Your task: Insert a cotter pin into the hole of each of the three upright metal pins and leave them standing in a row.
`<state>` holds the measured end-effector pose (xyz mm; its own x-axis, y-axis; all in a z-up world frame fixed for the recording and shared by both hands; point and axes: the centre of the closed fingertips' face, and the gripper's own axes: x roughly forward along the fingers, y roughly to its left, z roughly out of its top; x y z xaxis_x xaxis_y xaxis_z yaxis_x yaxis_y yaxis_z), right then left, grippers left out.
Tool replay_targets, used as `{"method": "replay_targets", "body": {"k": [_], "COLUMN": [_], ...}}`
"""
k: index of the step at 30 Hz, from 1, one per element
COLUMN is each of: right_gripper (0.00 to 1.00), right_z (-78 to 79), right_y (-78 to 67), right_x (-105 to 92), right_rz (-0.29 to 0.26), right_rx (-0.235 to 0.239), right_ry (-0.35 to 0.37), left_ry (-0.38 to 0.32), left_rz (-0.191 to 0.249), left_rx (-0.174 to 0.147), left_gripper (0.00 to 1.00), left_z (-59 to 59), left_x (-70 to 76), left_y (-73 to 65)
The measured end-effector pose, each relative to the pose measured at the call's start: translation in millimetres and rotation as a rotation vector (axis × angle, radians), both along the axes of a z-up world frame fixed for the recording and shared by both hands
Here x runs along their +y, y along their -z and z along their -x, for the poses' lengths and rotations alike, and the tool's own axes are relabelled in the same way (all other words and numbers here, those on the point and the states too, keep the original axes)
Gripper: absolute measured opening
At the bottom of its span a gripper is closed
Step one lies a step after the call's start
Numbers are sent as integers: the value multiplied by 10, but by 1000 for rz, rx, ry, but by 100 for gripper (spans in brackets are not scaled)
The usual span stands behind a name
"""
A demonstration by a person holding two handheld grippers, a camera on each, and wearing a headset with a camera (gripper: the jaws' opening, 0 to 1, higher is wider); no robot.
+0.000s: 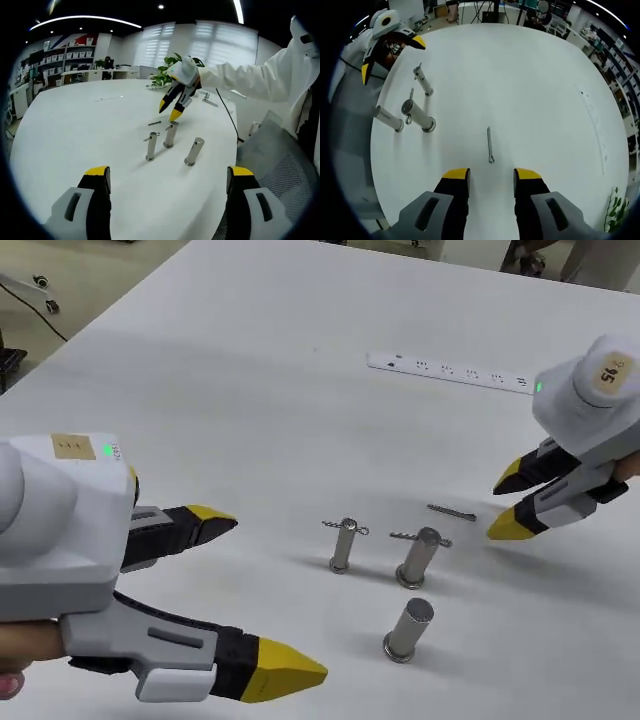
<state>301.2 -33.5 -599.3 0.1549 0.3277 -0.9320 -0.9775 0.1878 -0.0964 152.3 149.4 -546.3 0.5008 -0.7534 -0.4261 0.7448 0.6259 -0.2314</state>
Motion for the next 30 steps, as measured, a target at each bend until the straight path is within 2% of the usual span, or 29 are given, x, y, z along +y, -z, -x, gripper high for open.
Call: {"method": "replay_targets", "body": {"k": [2, 6, 13, 17, 19, 30], "right_gripper": [26, 22, 18, 13, 11, 1], "right_z": [-51, -150, -74, -51, -63, -65], "right_y": [25, 54, 76, 111, 122, 148], "right_x": [-14, 5, 107, 162, 185, 289], "right_rz": [8, 13, 28, 28, 32, 25], "right_rx": [2, 2, 22, 39, 31, 53], "right_ry": [-4, -10, -61, -78, -85, -109], "left_ry": [-4, -11, -13, -12, -13, -4], "left_rz": [11, -1, 3, 8, 8, 7], "left_rx": [11, 10, 13, 15, 15, 21], "left_gripper": [97, 97, 96, 96, 96, 96], "left_z": [6, -4, 0, -5, -12, -32], "left_x": [0, 24, 27, 9, 3, -29], "left_y": [-6, 9, 13, 13, 13, 30]}}
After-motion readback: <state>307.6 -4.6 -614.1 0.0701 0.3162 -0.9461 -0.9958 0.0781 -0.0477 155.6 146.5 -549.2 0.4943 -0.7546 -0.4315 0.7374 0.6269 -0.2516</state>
